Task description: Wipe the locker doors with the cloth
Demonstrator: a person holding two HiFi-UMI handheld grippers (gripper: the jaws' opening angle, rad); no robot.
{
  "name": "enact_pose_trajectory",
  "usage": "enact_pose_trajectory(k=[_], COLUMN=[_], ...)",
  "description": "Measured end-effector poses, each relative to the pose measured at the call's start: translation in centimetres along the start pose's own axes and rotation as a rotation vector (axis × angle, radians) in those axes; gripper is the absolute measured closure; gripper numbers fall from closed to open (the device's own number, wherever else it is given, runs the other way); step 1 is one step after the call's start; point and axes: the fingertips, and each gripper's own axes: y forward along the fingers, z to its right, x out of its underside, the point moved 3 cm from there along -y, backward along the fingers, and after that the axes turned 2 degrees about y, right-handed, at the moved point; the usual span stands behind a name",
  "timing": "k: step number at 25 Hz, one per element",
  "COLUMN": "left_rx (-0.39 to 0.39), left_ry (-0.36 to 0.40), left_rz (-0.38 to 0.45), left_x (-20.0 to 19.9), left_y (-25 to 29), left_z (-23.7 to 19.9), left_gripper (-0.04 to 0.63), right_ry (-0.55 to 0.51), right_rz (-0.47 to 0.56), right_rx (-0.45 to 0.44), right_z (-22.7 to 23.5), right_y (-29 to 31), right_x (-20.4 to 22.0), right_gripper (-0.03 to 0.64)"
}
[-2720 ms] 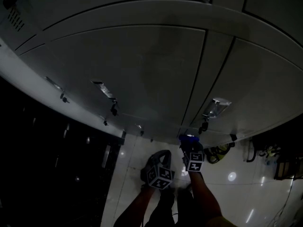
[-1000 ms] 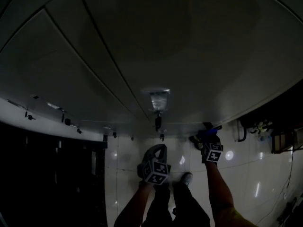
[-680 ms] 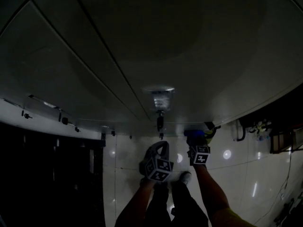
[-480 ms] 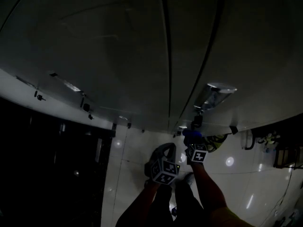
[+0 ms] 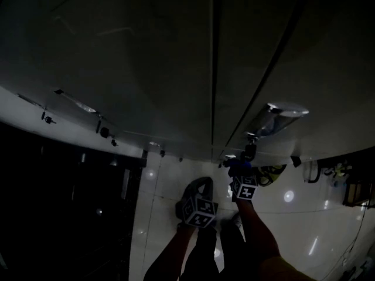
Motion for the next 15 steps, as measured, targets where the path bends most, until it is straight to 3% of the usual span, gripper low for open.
enact_pose_trajectory(k=[4,7,12,15], left_rx=[0.042,0.071,0.088,0.108], left_ry=[0.052,0.093,0.137,0.14], left_rz=[0.008,0.016,0.033,0.023], left_x=[-2.4,-3.9,-6.7,-8.2], left_y=[2.7,4.6,5.8,1.8], left_z=[2.6,4.6,6.4,6.9], left_gripper=[0.591,0.591,0.591,0.591], right_ry=[0.015,-0.003,-0.006,-0.017], right_rz=[0.009,0.005,0.047,0.137], right_rx=[0.144,0.153,0.085,0.048], right_z=[10.4,14.2,12.4,8.2], right_y=[-3.5,-5.1,-6.8,-13.9], right_x=[-0.4,-1.5,-4.5,-7.0], right_gripper=[0.551,0.551,0.549,0.549])
